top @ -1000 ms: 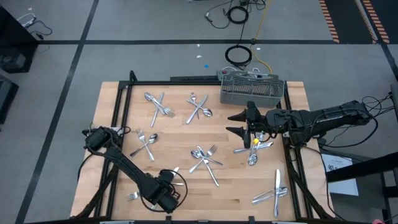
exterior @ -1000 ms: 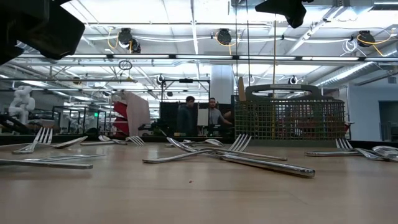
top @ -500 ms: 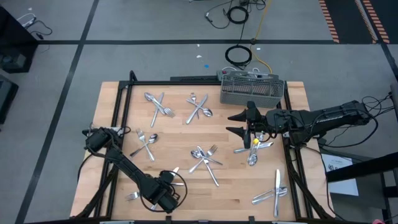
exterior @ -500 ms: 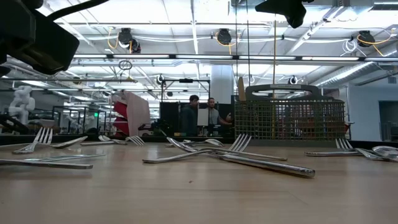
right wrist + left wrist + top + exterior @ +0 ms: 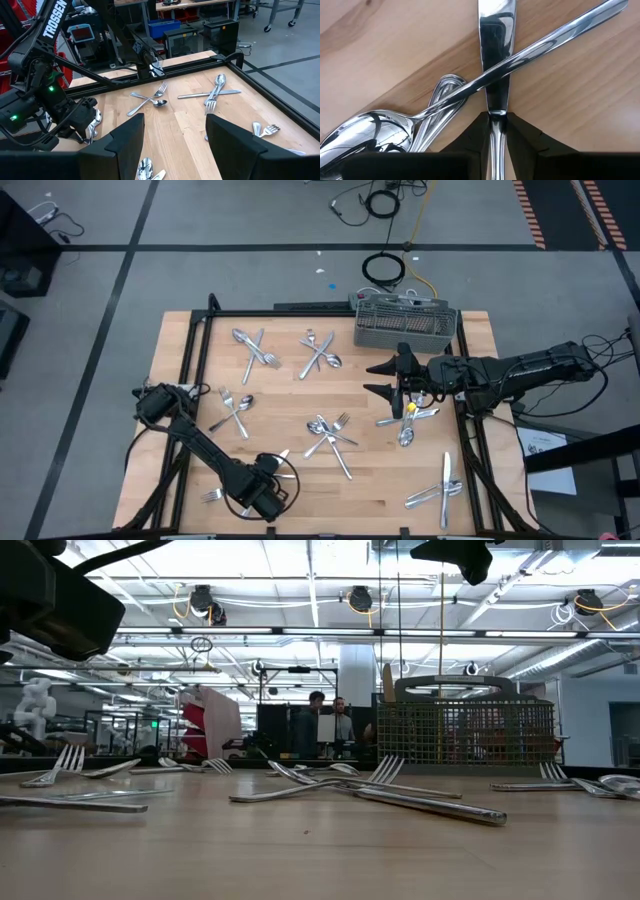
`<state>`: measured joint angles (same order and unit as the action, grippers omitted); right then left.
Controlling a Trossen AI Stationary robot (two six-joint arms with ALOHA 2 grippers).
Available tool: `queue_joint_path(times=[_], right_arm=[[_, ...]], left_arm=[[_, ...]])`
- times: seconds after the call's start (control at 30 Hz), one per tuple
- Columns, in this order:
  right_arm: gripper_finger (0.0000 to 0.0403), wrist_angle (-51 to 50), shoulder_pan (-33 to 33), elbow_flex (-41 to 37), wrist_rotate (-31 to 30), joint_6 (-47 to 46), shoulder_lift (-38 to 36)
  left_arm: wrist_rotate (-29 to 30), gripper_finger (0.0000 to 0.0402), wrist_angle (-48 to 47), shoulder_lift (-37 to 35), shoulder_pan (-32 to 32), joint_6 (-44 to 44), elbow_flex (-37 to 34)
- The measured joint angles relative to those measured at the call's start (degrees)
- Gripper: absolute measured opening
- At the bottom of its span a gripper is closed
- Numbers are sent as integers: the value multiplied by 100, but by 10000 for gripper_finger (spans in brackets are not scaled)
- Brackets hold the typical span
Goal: Sort silverware
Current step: Put the silver knife into the silverware basket
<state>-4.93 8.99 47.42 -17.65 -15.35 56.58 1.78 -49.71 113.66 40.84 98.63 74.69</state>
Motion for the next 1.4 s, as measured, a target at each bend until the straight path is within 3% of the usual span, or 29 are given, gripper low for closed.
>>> queue_joint_path(times=[0.37, 0.77, 1.4], right_arm=[[203, 0, -2, 0, -2, 19, -2], [203, 0, 0, -2, 0, 22, -2], [203, -2, 0, 0, 0, 0, -5]], left_arm=[[-50, 65, -59, -284, -139, -61, -34], [-122, 65, -47, -860, -647, -976, -28], [2285, 65, -20, -1597, -1305, -2888, -21]])
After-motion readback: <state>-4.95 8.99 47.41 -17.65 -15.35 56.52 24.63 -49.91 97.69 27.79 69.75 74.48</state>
